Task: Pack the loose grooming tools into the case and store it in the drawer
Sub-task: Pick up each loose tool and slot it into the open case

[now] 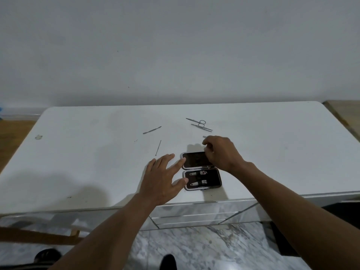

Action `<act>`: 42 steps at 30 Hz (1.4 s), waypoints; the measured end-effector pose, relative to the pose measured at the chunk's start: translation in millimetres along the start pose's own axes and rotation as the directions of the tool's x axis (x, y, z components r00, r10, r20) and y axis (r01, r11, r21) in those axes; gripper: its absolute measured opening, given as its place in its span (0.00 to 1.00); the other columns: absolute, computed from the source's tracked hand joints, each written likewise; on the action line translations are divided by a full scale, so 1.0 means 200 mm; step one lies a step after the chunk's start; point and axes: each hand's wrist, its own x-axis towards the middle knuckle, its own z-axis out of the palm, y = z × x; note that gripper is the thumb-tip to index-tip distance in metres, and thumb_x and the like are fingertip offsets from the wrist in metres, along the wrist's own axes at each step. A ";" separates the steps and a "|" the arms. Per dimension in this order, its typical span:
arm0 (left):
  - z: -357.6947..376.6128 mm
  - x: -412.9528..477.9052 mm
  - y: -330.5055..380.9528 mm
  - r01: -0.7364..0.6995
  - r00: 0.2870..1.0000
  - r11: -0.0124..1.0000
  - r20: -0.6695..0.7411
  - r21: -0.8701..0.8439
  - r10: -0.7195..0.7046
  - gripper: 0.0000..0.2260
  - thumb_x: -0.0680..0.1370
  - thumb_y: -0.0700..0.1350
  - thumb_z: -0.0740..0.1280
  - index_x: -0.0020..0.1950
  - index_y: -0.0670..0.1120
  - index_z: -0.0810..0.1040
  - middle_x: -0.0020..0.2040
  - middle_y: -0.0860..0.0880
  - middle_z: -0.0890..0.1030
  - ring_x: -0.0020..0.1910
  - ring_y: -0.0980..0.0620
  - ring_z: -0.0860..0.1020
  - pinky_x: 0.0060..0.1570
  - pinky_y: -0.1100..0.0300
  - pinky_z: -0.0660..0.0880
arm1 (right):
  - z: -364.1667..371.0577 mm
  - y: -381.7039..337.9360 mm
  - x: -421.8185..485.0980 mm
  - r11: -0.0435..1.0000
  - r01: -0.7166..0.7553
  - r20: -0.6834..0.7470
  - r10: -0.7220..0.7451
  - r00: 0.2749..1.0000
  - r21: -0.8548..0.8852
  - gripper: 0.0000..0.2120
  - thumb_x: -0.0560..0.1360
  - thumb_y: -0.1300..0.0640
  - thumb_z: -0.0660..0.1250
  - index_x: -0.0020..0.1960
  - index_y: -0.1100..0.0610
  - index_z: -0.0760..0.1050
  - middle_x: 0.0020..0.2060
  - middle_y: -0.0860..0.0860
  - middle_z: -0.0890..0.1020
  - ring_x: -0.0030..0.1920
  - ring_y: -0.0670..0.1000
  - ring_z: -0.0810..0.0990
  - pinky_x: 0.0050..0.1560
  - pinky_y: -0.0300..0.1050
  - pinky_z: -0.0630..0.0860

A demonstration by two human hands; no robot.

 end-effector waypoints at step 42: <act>0.02 0.03 -0.04 -0.031 0.999 1.000 0.014 -0.006 0.031 0.29 0.77 0.69 0.53 0.77 0.62 0.58 0.78 0.51 0.61 0.78 0.51 0.54 0.75 0.49 0.55 | 0.08 0.03 0.65 0.935 -0.173 0.023 0.189 0.982 -0.309 0.07 0.73 0.69 0.57 0.47 0.66 0.73 0.51 0.63 0.77 0.53 0.63 0.75 0.43 0.48 0.67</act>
